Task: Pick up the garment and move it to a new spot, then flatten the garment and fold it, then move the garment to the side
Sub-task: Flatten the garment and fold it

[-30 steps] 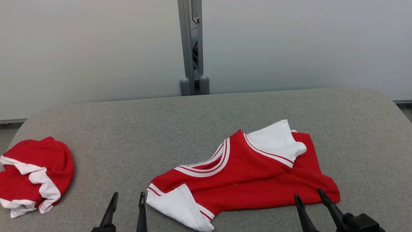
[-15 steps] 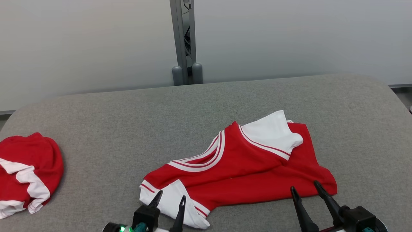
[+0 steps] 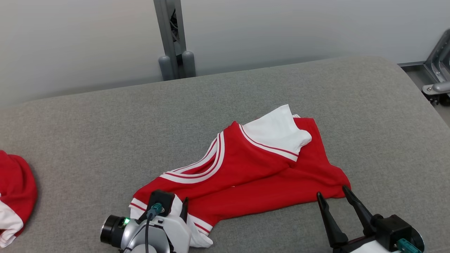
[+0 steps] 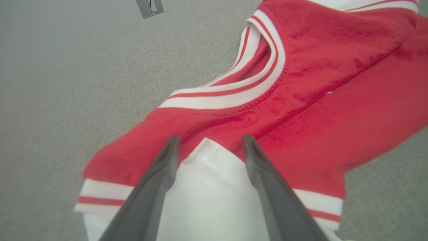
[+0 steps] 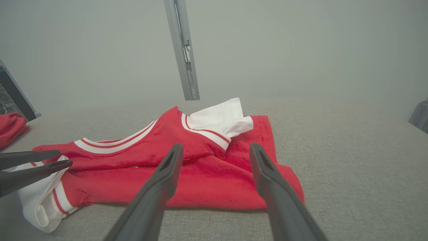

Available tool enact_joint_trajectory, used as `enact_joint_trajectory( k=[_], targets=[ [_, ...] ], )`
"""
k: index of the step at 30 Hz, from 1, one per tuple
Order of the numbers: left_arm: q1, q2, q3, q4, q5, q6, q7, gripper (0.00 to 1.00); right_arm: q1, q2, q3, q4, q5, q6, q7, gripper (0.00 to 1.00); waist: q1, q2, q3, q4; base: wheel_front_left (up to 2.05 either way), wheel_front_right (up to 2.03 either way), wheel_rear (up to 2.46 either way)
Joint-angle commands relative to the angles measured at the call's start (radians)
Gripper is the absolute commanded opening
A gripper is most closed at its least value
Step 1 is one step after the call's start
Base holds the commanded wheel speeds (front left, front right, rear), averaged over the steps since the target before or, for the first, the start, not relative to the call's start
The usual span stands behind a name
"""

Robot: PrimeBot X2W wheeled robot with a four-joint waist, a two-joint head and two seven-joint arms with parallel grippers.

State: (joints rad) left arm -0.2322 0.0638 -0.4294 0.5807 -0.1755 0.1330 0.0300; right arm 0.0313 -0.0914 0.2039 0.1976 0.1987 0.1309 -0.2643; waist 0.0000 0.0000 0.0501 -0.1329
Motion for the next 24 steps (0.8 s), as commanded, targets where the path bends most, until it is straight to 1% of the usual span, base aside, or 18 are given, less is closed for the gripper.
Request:
enact_joint_trajectory(
  k=[1,3,4,5,6,8,9,14,16,19,20,24],
  targets=[
    [-0.019,0.012,0.003,0.010,0.009,0.012,0.016,0.85,-0.011,0.000,-0.001,-0.005,0.003,0.000,0.000,1.00,0.0000,0.0000,0.009,-0.013,0.00,0.00,0.00],
    [-0.023,0.014,0.000,0.016,0.012,0.025,0.039,0.82,-0.016,0.001,0.000,-0.005,0.003,0.000,0.000,1.00,0.0000,0.0000,0.014,-0.020,0.00,0.00,0.00],
    [-0.025,0.016,-0.002,0.017,0.017,0.031,0.049,0.76,-0.018,0.002,0.001,-0.006,0.003,0.000,0.000,1.00,0.0000,0.0000,0.016,-0.024,0.00,0.00,0.00],
    [-0.024,0.019,-0.004,0.015,0.019,0.036,0.057,0.66,-0.017,0.003,0.000,-0.007,0.003,0.000,0.000,1.00,0.0000,0.0000,0.017,-0.026,0.00,0.00,0.00],
    [-0.020,0.021,-0.005,0.012,0.017,0.038,0.068,0.50,-0.017,0.003,-0.002,-0.007,0.003,0.000,0.000,1.00,0.0000,0.0000,0.018,-0.029,0.00,0.00,0.00],
    [-0.011,0.027,-0.008,0.000,0.019,0.047,0.083,0.23,-0.017,0.004,-0.005,-0.008,0.003,0.000,0.000,1.00,0.0000,0.0000,0.021,-0.032,0.00,0.00,0.00],
    [-0.004,0.031,-0.009,-0.009,0.020,0.049,0.091,0.00,-0.016,0.004,-0.007,-0.009,0.002,0.000,0.000,1.00,0.0000,0.0000,0.022,-0.034,0.00,0.00,0.00],
    [0.029,0.046,-0.010,-0.085,0.016,0.062,0.090,0.00,-0.015,0.005,-0.021,-0.005,-0.002,0.000,0.000,1.00,0.0000,0.0000,0.029,-0.031,0.00,0.00,0.00],
    [0.047,0.051,-0.001,-0.131,0.008,0.071,0.073,0.00,-0.018,0.007,-0.033,0.023,-0.006,0.000,0.000,1.00,0.0000,0.0000,0.032,-0.027,0.00,0.00,0.00],
    [0.076,0.065,0.023,-0.212,-0.005,0.090,0.040,0.00,-0.044,0.009,-0.068,0.119,-0.005,0.000,0.000,1.00,0.0000,0.0000,0.039,-0.015,0.00,0.00,0.00],
    [0.076,0.065,0.023,-0.212,-0.005,0.090,0.040,0.00,-0.044,0.009,-0.068,0.119,-0.005,0.000,0.000,1.00,0.0000,0.0000,0.039,-0.015,0.00,0.00,0.00],
    [0.119,0.084,0.055,-0.315,-0.027,0.107,-0.004,0.00,-0.108,0.021,-0.112,0.277,0.002,0.000,0.000,1.00,0.0000,0.0000,0.048,0.011,0.00,0.00,0.00]
  ],
)
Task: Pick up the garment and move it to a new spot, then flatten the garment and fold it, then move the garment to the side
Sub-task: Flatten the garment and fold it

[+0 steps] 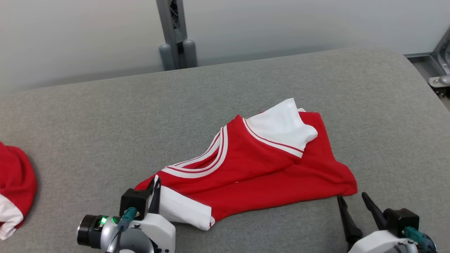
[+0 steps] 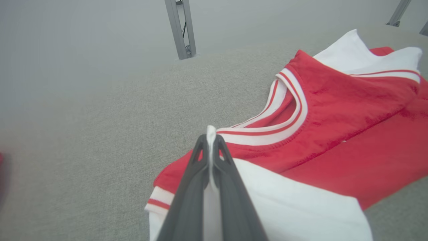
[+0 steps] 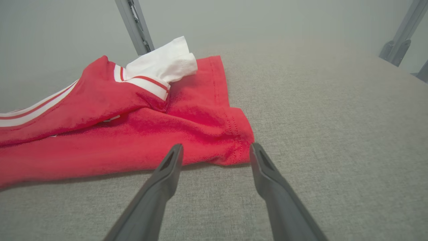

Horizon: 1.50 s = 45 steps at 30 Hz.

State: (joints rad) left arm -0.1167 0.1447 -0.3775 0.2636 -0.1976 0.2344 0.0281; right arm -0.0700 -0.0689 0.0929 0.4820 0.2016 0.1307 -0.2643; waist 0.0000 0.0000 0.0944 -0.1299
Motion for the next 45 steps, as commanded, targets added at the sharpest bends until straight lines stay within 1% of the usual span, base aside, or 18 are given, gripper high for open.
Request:
enact_joint_trajectory(
  k=[1,4,6,12,13,14,15,16,19,21,24,26,30,33,36,39,40,45],
  targets=[
    [0.012,0.011,0.009,-0.017,-0.008,0.007,-0.012,0.00,-0.025,-0.001,-0.016,0.025,0.004,0.000,0.000,1.00,0.0000,0.0000,0.005,0.016,0.00,0.00,0.00],
    [0.034,0.030,0.028,-0.072,-0.013,0.016,-0.045,0.00,-0.084,-0.003,-0.057,0.147,0.015,0.000,0.000,1.00,0.0000,0.0000,0.008,0.046,0.00,0.00,0.00],
    [0.046,0.039,0.036,-0.081,-0.016,0.020,-0.049,0.00,-0.102,-0.007,-0.069,0.202,0.024,0.000,0.000,1.00,0.0000,0.0000,0.008,0.057,0.00,0.00,0.00],
    [0.051,0.049,0.038,-0.099,-0.021,0.026,-0.049,0.00,-0.146,-0.020,-0.065,0.287,0.052,0.000,0.000,1.00,0.0000,0.0000,0.009,0.076,0.00,0.00,0.00],
    [0.052,0.049,0.038,-0.103,-0.023,0.027,-0.050,0.00,-0.150,-0.020,-0.061,0.296,0.055,0.000,0.000,0.89,0.0000,0.0000,0.009,0.077,0.00,0.00,0.00],
    [0.052,0.050,0.039,-0.105,-0.022,0.029,-0.052,0.00,-0.152,-0.021,-0.056,0.306,0.058,0.000,0.000,0.49,0.0000,0.0000,0.009,0.078,0.00,0.00,0.00],
    [0.053,0.051,0.038,-0.108,-0.021,0.030,-0.054,0.00,-0.156,-0.021,-0.049,0.315,0.062,0.000,0.000,0.26,0.0000,0.0000,0.009,0.078,0.00,0.00,0.00],
    [0.052,0.052,0.039,-0.113,-0.022,0.031,-0.058,0.00,-0.160,-0.022,-0.043,0.323,0.067,0.000,0.000,0.00,0.0000,0.0000,0.009,0.079,0.00,0.00,0.00],
    [0.043,0.053,0.042,-0.129,-0.024,0.025,-0.083,0.00,-0.154,-0.024,-0.020,0.334,0.086,0.000,0.000,0.00,0.0000,0.0000,0.005,0.078,0.00,0.00,0.00],
    [0.033,0.056,0.046,-0.145,-0.025,0.021,-0.111,0.00,-0.144,-0.031,0.003,0.316,0.112,0.000,0.000,0.00,0.0000,0.0000,-0.004,0.076,0.00,0.00,0.00],
    [0.022,0.058,0.059,-0.183,-0.045,0.001,-0.163,0.00,-0.121,-0.038,0.082,0.246,0.216,0.000,0.002,0.00,0.0000,0.0000,-0.024,0.065,0.00,0.00,0.00],
    [0.019,0.036,0.091,-0.212,-0.113,-0.026,-0.196,0.00,-0.113,-0.072,0.148,0.156,0.327,0.000,0.030,0.00,0.0000,0.0000,-0.038,0.055,0.00,0.00,0.00],
    [-0.007,0.045,0.139,-0.280,-0.191,-0.072,-0.219,0.00,-0.102,-0.185,0.227,-0.072,0.550,0.000,0.101,0.00,0.0000,0.0000,-0.067,0.034,0.00,0.00,0.00],
    [-0.031,0.061,0.166,-0.331,-0.233,-0.097,-0.200,0.00,-0.116,-0.269,0.225,-0.217,0.671,0.000,0.138,0.00,0.0000,0.0000,-0.088,0.024,0.00,0.00,0.00],
    [-0.075,0.086,0.191,-0.369,-0.266,-0.119,-0.170,0.00,-0.146,-0.341,0.206,-0.311,0.760,0.000,0.177,0.00,0.0000,0.0000,-0.098,0.023,0.00,0.00,0.00],
    [-0.127,0.109,0.208,-0.394,-0.295,-0.142,-0.138,0.00,-0.181,-0.394,0.184,-0.356,0.819,0.000,0.209,0.00,0.0000,0.0000,-0.110,0.027,0.00,0.00,0.00],
    [-0.127,0.109,0.208,-0.394,-0.295,-0.142,-0.138,0.00,-0.181,-0.394,0.184,-0.356,0.819,0.000,0.209,0.00,0.0000,0.0000,-0.110,0.027,0.00,0.00,0.00],
    [-0.239,0.150,0.237,-0.414,-0.328,-0.177,-0.097,0.00,-0.266,-0.451,0.148,-0.403,0.888,0.000,0.254,0.00,0.0000,0.0000,-0.129,0.032,0.00,0.00,0.00]
  ],
)
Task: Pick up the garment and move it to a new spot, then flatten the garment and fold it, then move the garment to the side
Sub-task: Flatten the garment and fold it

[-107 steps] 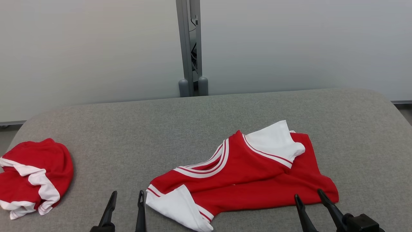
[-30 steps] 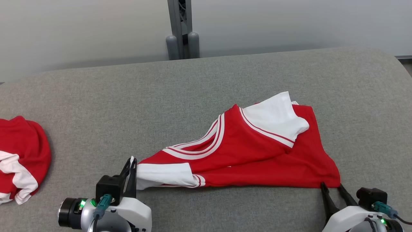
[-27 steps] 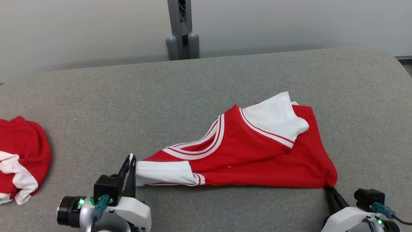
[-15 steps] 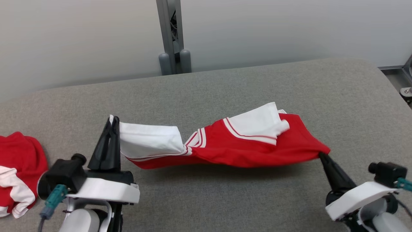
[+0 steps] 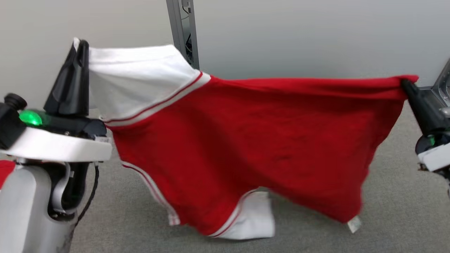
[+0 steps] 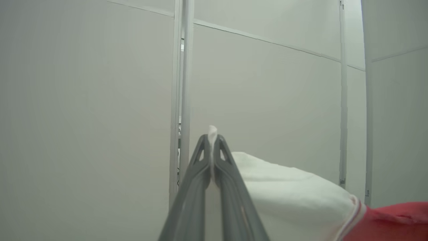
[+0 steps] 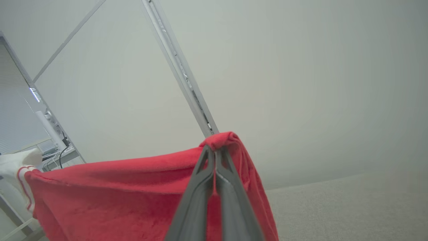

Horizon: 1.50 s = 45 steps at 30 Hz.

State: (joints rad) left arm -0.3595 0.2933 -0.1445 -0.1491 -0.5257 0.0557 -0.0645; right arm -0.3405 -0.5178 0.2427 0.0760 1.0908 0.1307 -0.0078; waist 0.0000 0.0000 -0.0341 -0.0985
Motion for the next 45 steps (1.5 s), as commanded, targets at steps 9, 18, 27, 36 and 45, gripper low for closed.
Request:
enact_joint_trajectory(
  k=[9,18,27,36,45],
  targets=[
    [-0.198,0.046,0.002,-0.005,-0.026,-0.050,0.061,0.00,-0.165,-0.076,-0.016,-0.037,0.005,0.000,0.050,0.00,0.0000,0.0000,-0.031,-0.003,0.00,0.00,0.00],
    [-0.127,0.030,-0.043,0.046,-0.053,-0.042,0.116,0.00,-0.120,-0.083,0.063,0.072,-0.048,0.000,0.175,0.00,0.0000,0.0000,-0.015,-0.007,0.00,0.00,0.00],
    [-0.006,-0.015,-0.103,0.135,-0.071,-0.042,0.115,0.00,-0.137,0.060,0.188,0.385,-0.114,0.000,0.300,0.00,0.0000,0.0000,0.039,0.001,0.00,0.00,0.00],
    [-0.025,-0.075,-0.152,0.260,-0.026,-0.051,0.000,0.00,-0.268,0.230,0.312,0.663,-0.211,0.000,0.079,0.07,0.0000,0.0000,0.120,0.050,0.00,0.00,0.00],
    [-0.010,-0.107,-0.144,0.343,0.019,-0.030,-0.153,0.00,-0.222,0.203,0.397,0.693,-0.186,0.000,-0.221,1.00,0.0000,0.0000,0.155,0.072,0.00,0.00,0.00]
  ],
)
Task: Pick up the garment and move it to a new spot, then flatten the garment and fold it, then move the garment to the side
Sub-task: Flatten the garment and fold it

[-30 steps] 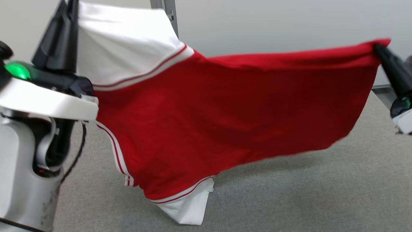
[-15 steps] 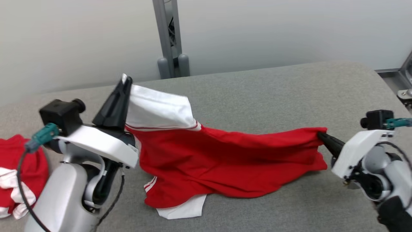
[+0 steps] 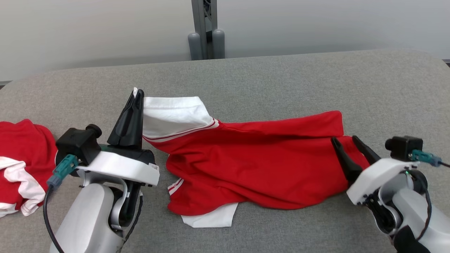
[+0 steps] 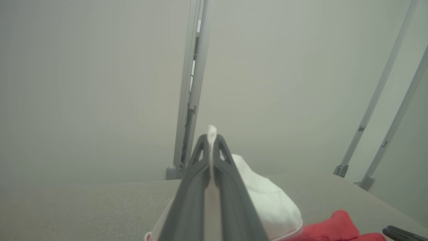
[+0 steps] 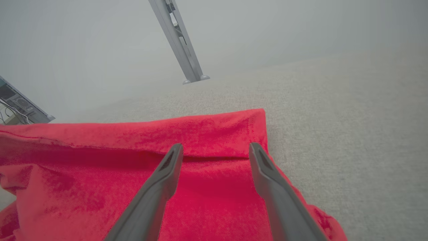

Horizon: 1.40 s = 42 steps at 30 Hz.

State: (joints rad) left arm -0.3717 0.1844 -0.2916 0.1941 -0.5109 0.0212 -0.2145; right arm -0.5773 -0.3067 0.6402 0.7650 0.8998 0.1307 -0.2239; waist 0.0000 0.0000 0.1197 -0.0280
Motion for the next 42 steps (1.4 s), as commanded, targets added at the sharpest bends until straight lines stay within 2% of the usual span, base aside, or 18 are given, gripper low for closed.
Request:
enact_joint_trajectory(
  k=[1,7,12,16,22,26,32,40,41,42],
  targets=[
    [0.010,0.001,0.005,0.004,0.008,0.005,-0.012,0.00,0.030,-0.020,0.010,-0.001,0.011,0.000,-0.014,1.00,0.0000,0.0000,0.004,0.002,0.00,0.00,0.00],
    [0.062,-0.004,0.023,-0.009,0.027,0.017,-0.042,0.00,0.087,-0.072,0.026,-0.028,0.031,0.000,-0.038,1.00,0.0000,0.0000,0.014,-0.006,0.00,0.00,0.00],
    [0.102,-0.009,0.030,-0.042,0.041,0.026,-0.047,0.00,0.034,-0.068,0.017,-0.035,0.036,0.000,-0.044,1.00,0.0000,0.0000,0.019,-0.006,0.00,0.00,0.00],
    [0.120,-0.013,0.023,-0.064,0.053,0.031,-0.049,0.00,-0.041,-0.057,0.051,-0.027,0.004,0.000,-0.043,1.00,0.0000,0.0000,0.026,0.005,0.00,0.00,0.00],
    [0.113,-0.023,0.009,-0.086,0.063,0.034,-0.050,0.00,-0.129,-0.020,0.126,0.127,-0.007,0.000,0.015,1.00,0.0000,0.0000,0.040,0.033,0.00,0.00,0.00],
    [0.115,-0.026,0.007,-0.106,0.066,0.041,-0.050,0.00,-0.151,0.011,0.124,0.246,0.018,0.000,0.009,1.00,0.0000,0.0000,0.052,0.054,0.00,0.00,0.00],
    [0.139,-0.025,0.012,-0.144,0.066,0.053,-0.050,0.00,-0.164,0.026,0.130,0.331,0.059,0.000,0.003,1.00,0.0000,0.0000,0.073,0.070,0.00,0.00,0.00],
    [0.147,-0.024,0.002,-0.161,0.069,0.061,-0.045,0.00,-0.190,0.032,0.081,0.337,0.167,0.000,0.011,0.92,0.0000,0.0000,0.091,0.088,0.00,0.00,0.00],
    [0.145,-0.023,-0.001,-0.162,0.071,0.062,-0.044,0.00,-0.192,0.030,0.076,0.333,0.184,0.000,0.018,0.90,0.0000,0.0000,0.093,0.091,0.00,0.00,0.00],
    [0.143,-0.023,-0.003,-0.163,0.072,0.062,-0.043,0.00,-0.196,0.027,0.074,0.330,0.196,0.000,0.023,0.83,0.0000,0.0000,0.095,0.093,0.00,0.00,0.00]
  ],
)
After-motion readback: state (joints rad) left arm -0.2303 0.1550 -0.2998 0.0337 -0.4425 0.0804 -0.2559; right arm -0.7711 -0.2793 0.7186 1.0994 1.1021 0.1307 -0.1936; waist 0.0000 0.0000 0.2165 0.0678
